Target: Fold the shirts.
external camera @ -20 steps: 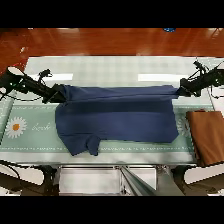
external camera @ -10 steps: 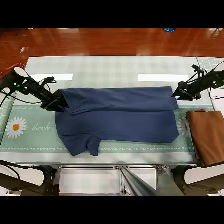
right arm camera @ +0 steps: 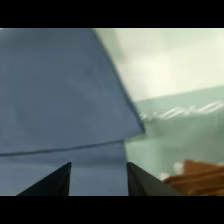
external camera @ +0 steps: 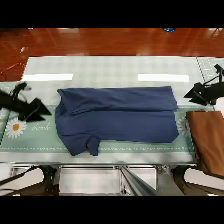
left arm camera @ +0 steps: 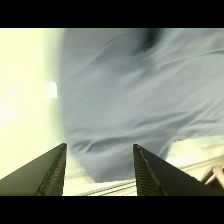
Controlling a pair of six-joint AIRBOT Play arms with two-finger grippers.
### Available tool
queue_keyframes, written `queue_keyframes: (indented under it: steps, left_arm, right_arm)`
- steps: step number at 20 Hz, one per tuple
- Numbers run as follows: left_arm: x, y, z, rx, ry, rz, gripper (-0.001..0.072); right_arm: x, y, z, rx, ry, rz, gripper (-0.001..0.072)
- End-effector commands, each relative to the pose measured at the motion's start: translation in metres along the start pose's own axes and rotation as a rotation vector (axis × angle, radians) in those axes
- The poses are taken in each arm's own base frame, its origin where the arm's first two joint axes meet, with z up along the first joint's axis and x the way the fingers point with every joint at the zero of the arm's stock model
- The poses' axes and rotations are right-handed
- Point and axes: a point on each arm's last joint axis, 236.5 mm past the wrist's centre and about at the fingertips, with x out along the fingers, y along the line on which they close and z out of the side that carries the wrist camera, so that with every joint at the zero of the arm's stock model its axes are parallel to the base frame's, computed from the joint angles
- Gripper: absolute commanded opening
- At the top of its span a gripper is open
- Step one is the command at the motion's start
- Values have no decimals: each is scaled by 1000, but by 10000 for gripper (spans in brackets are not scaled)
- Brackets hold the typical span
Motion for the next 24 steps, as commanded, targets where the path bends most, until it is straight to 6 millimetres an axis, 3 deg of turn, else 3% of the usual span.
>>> queue_keyframes:
  steps: [1,4,8,10,14,17,18,19,20,24]
  left_arm:
    - [22,33,-38,-180,-111,-21,508]
    - [48,38,-65,-249,-67,-49,508]
    - [82,32,-93,-231,24,-28,508]
    - [97,27,-95,-230,19,-9,508]
    - [115,-6,-88,-154,-8,-49,508]
    - [124,-13,-97,-99,28,-29,504]
    - [125,-14,-100,-88,43,-28,445]
    - [125,-14,-104,-70,58,-31,190]
    - [124,-15,-107,-35,72,-36,22]
    - [124,-17,-111,-17,87,-44,22]
  right_arm:
    - [12,17,-36,12,-87,108,407]
    - [18,27,-60,13,-84,158,406]
    - [16,31,-63,16,-90,174,406]
    - [15,35,-62,22,-94,188,406]
    - [13,41,-60,34,-103,214,406]
    - [9,39,-54,68,-127,233,406]
    - [5,30,-51,93,-137,230,406]
    - [0,19,-50,126,-145,226,406]
    - [-5,6,-54,155,-138,216,406]
    - [1,-39,-117,236,83,52,406]
